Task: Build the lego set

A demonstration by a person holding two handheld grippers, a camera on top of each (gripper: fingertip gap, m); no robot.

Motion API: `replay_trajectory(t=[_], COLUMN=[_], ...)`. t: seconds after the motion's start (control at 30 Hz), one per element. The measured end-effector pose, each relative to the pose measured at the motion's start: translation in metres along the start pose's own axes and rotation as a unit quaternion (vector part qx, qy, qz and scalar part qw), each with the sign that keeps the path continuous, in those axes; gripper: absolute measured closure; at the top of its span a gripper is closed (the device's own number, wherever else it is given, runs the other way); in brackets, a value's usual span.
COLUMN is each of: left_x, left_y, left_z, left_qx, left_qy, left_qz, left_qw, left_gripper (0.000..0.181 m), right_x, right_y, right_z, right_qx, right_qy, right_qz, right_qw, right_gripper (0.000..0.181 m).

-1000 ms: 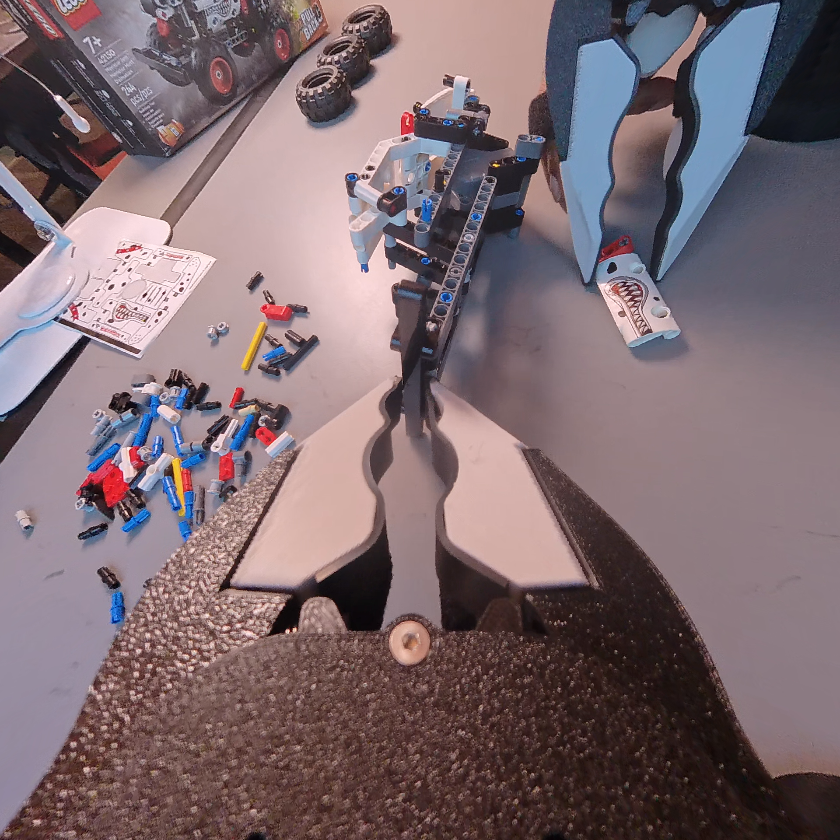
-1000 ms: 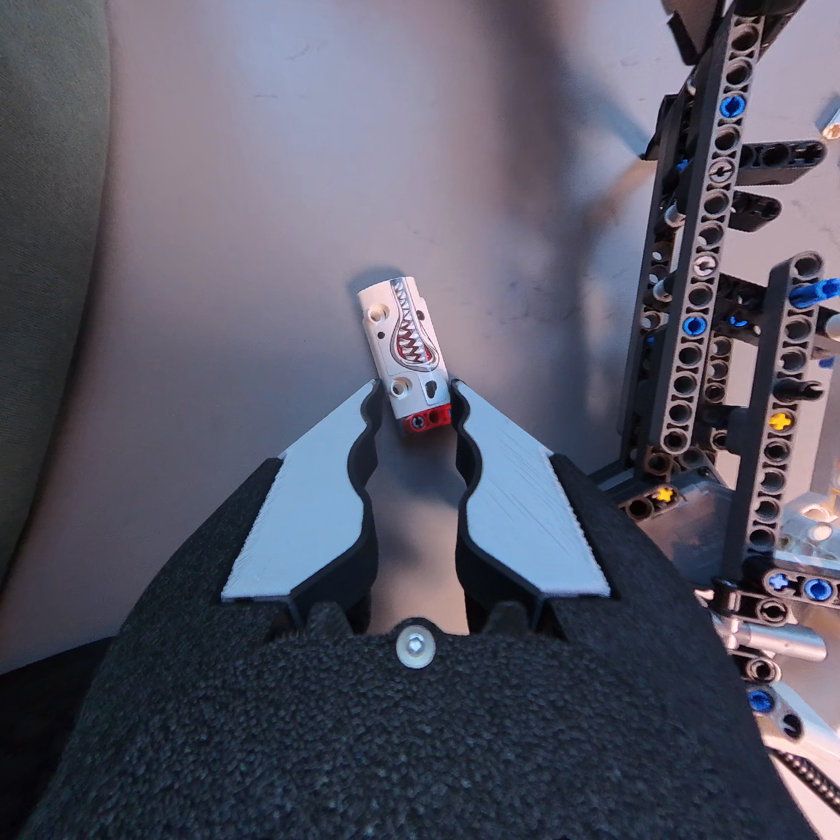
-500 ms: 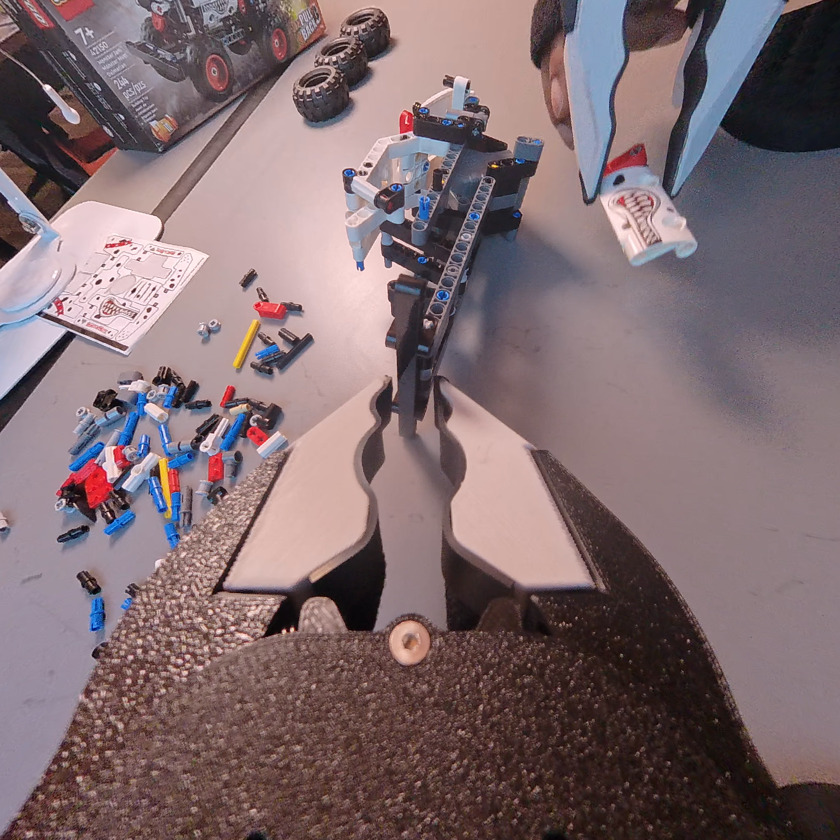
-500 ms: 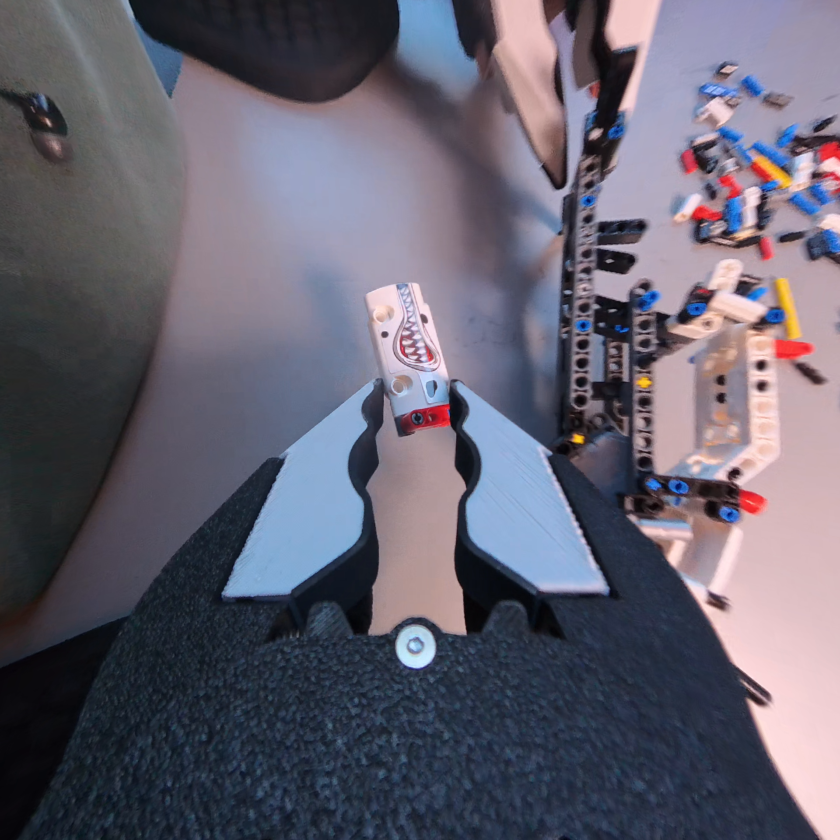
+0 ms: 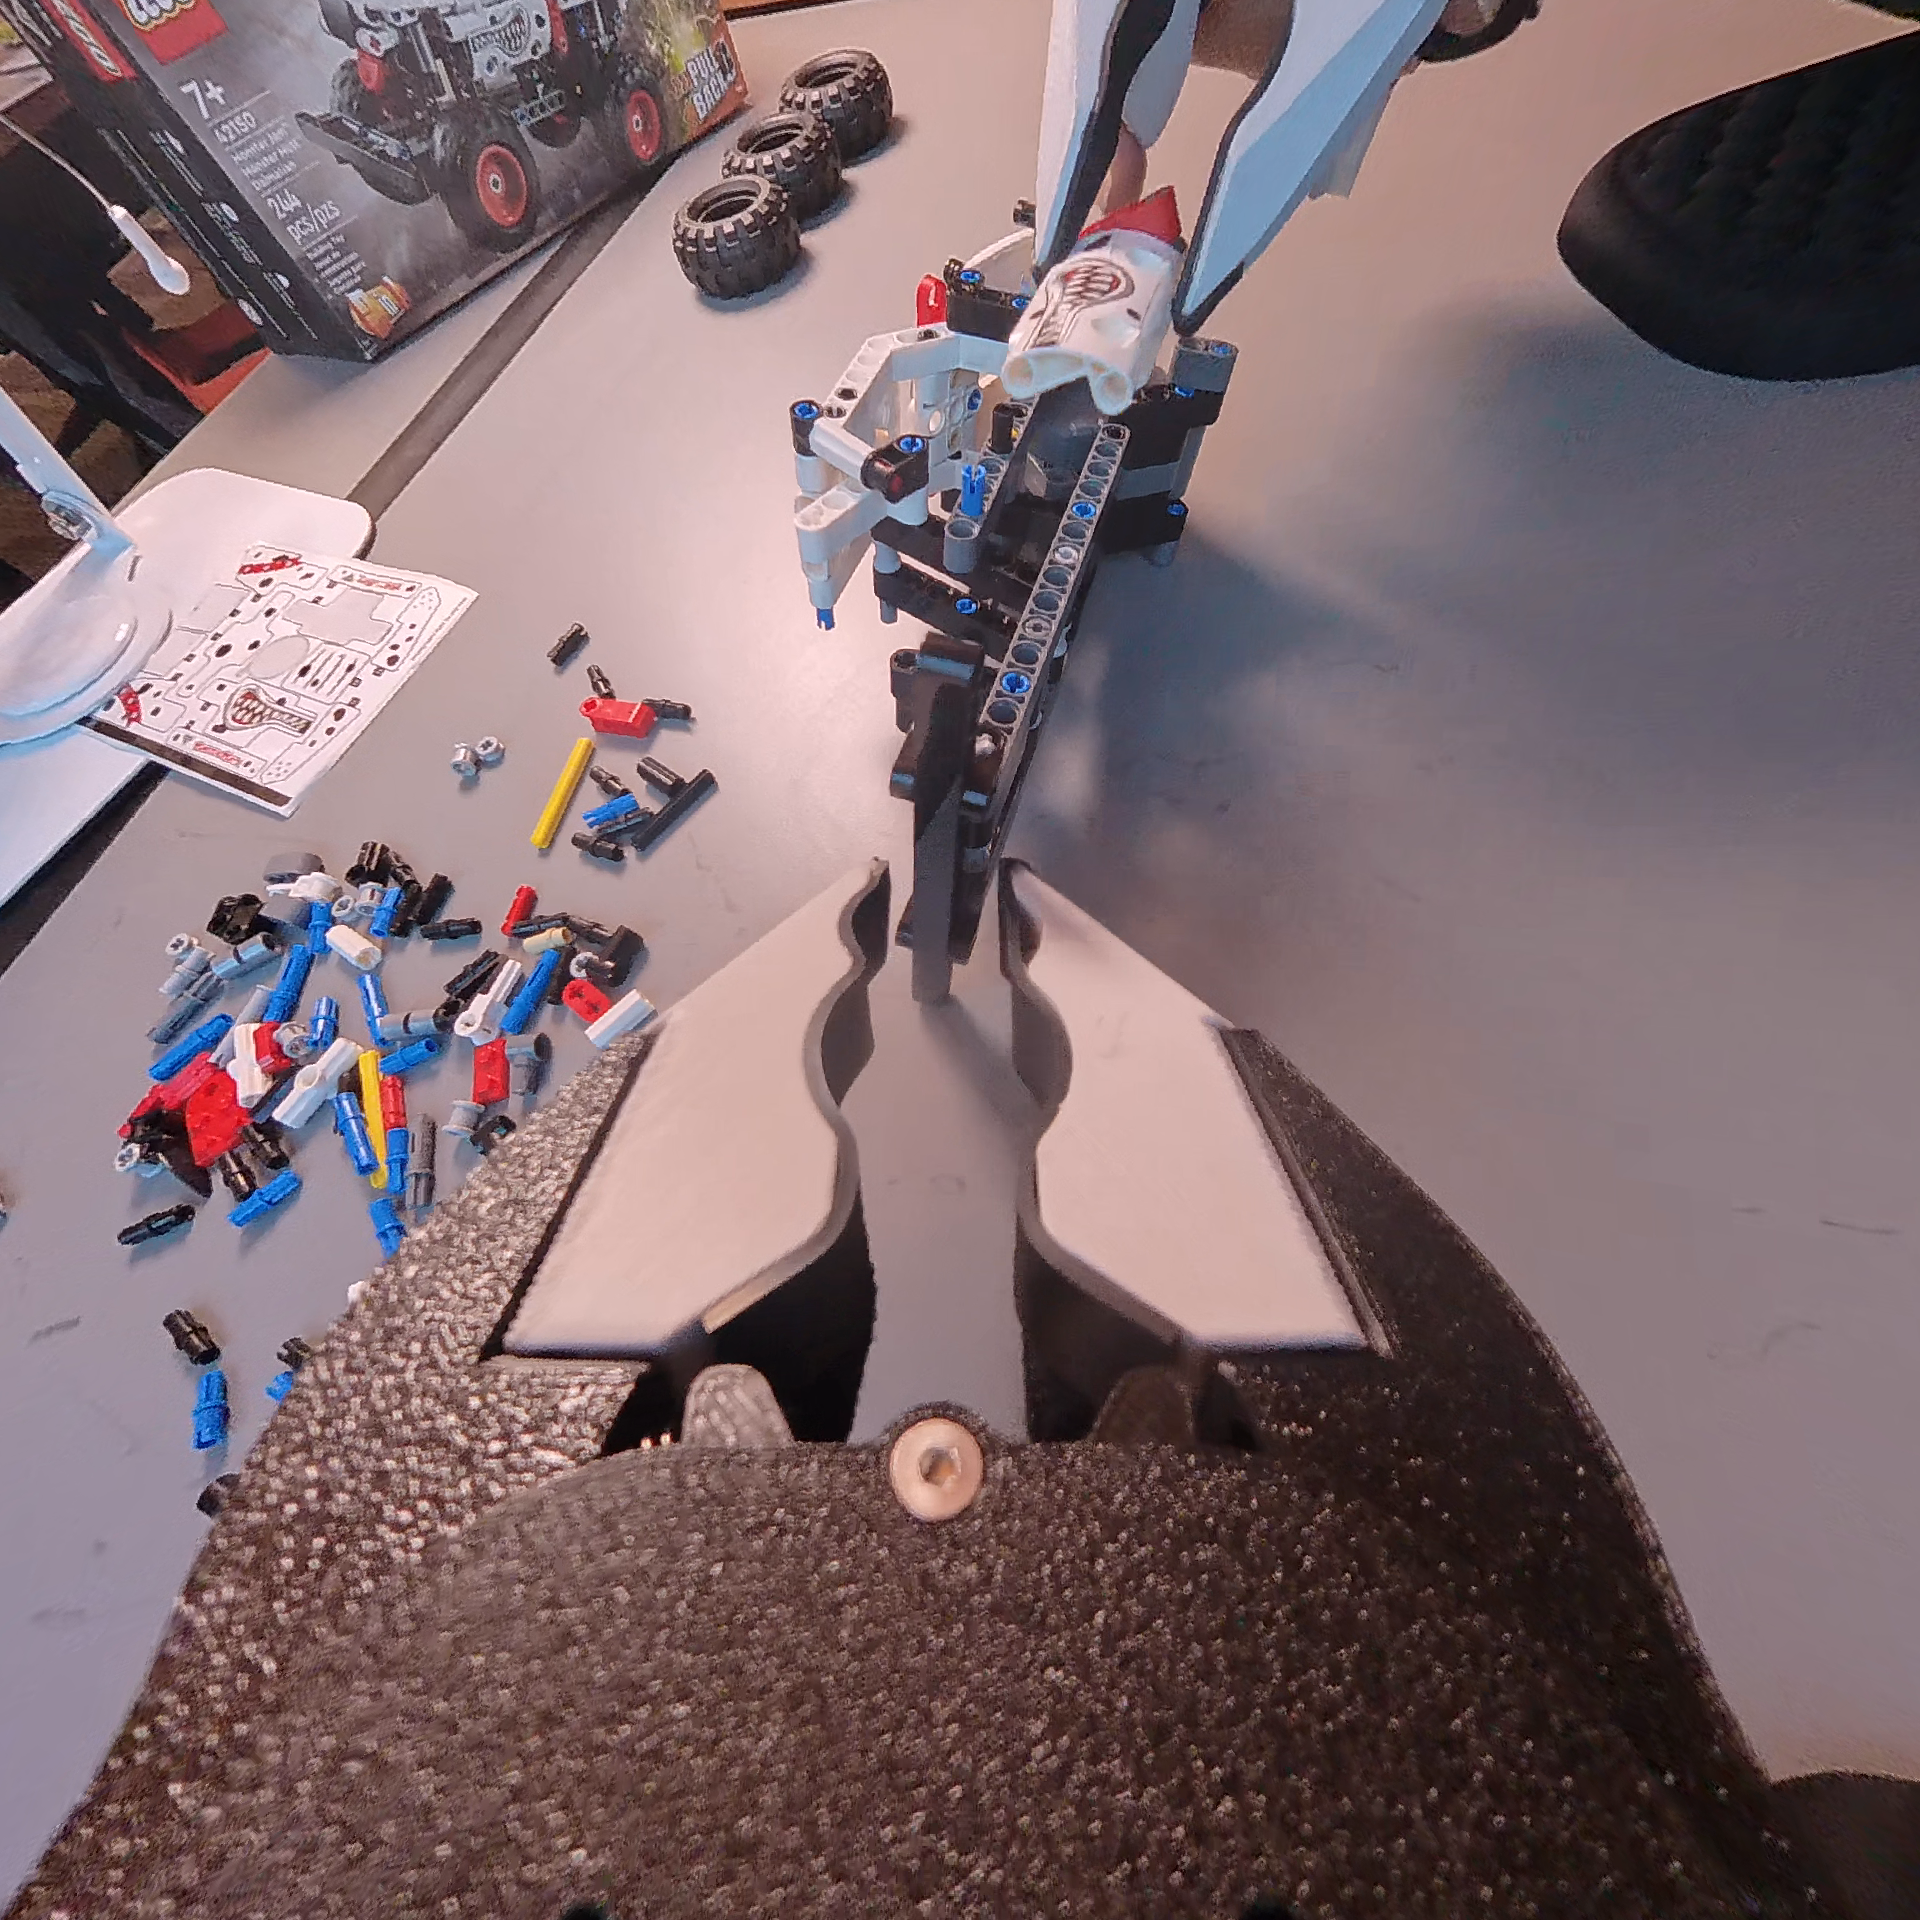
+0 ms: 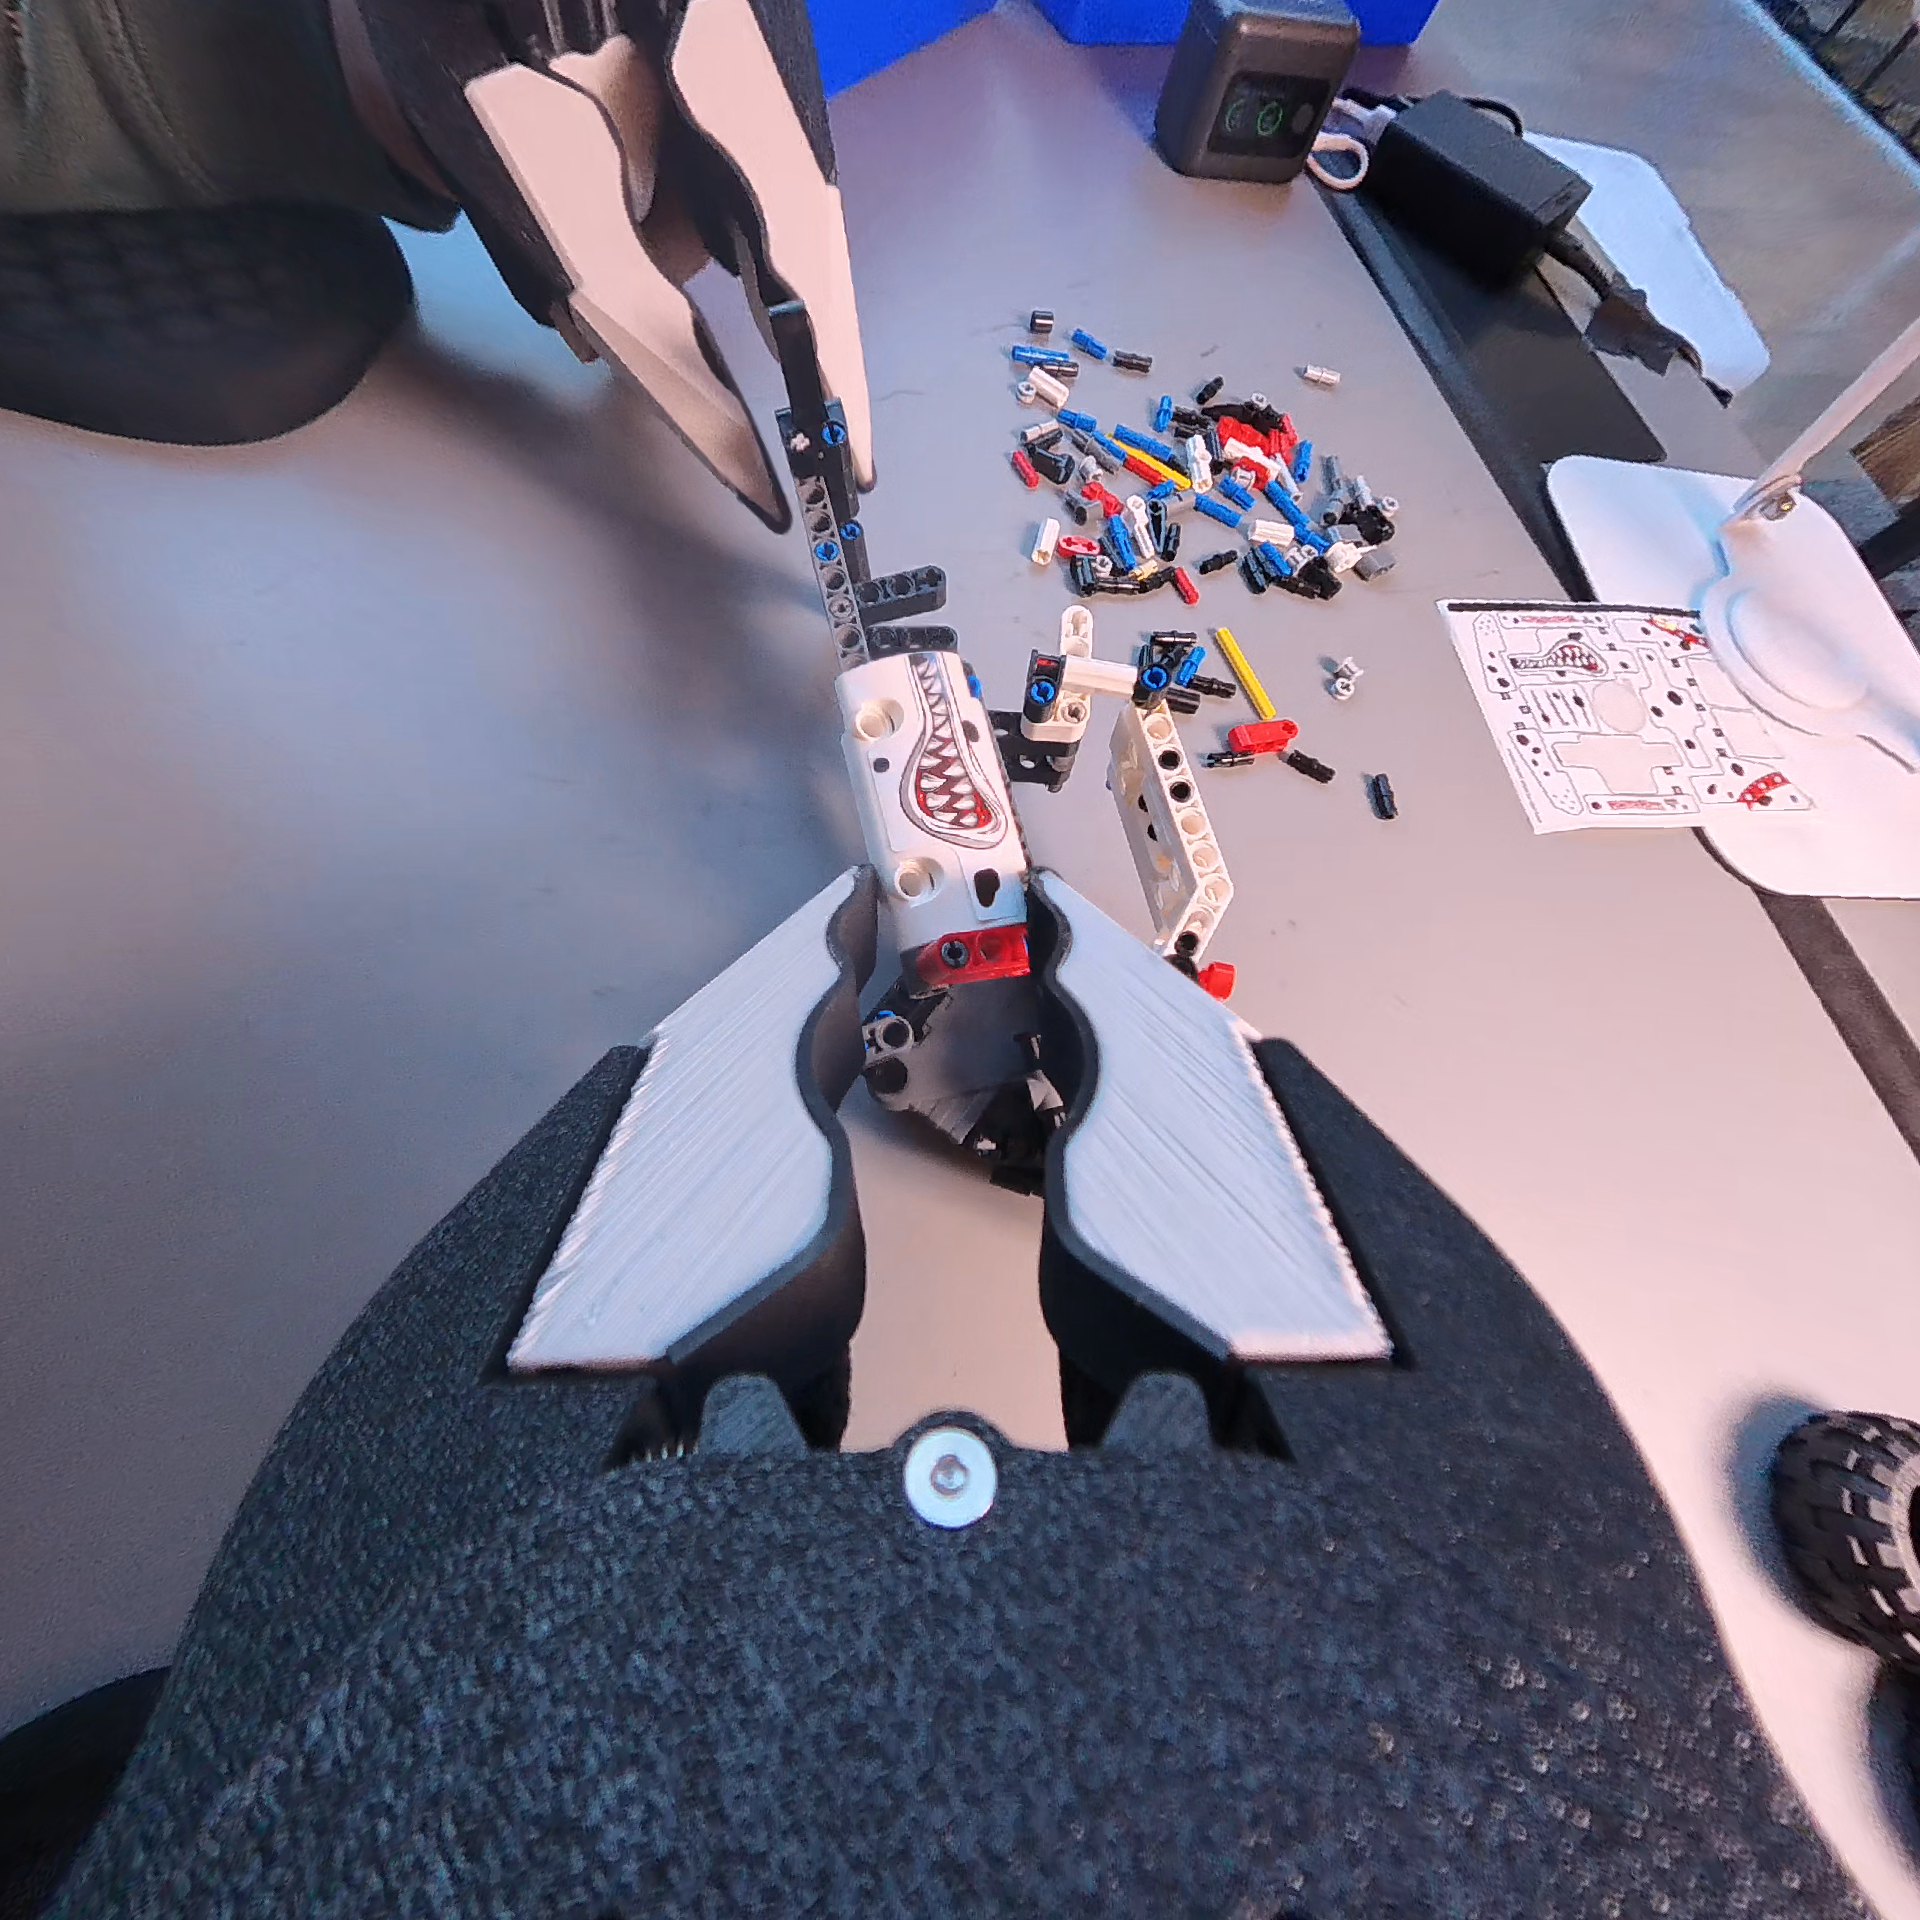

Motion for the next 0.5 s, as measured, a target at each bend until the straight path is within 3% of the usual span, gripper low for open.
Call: replay_trajectory(t=[0.23, 0.5], left_x=[0.0031, 0.001], left_y=[-0.0001, 0.0007], left_z=[0.0034, 0.0015], left_qx=[-0.009, -0.003], left_qy=[-0.018, -0.007], left_qz=[0.007, 0.005], left_qw=[1.0, 1.0], left_gripper=[0.155, 0.172], right_x=[-0.0007, 0.0003], right_y=[-0.0001, -0.0052], right_z=[-0.0036, -0.001], right_qx=[-0.007, -0.025], right_qy=[-0.002, -0.02], right_qz=[0.002, -0.005], right_qw=[1.0, 0.999], right_gripper=[0.153, 0.154])
Point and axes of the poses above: each gripper's, where its closed fingertips meet, z back along the fingers, x out of its top, y = z × x across the jaws, the point moved 5 cm from there along z, back along the fingers, and after that the axes turned 15 degrees about y, right-handed, at the moved point
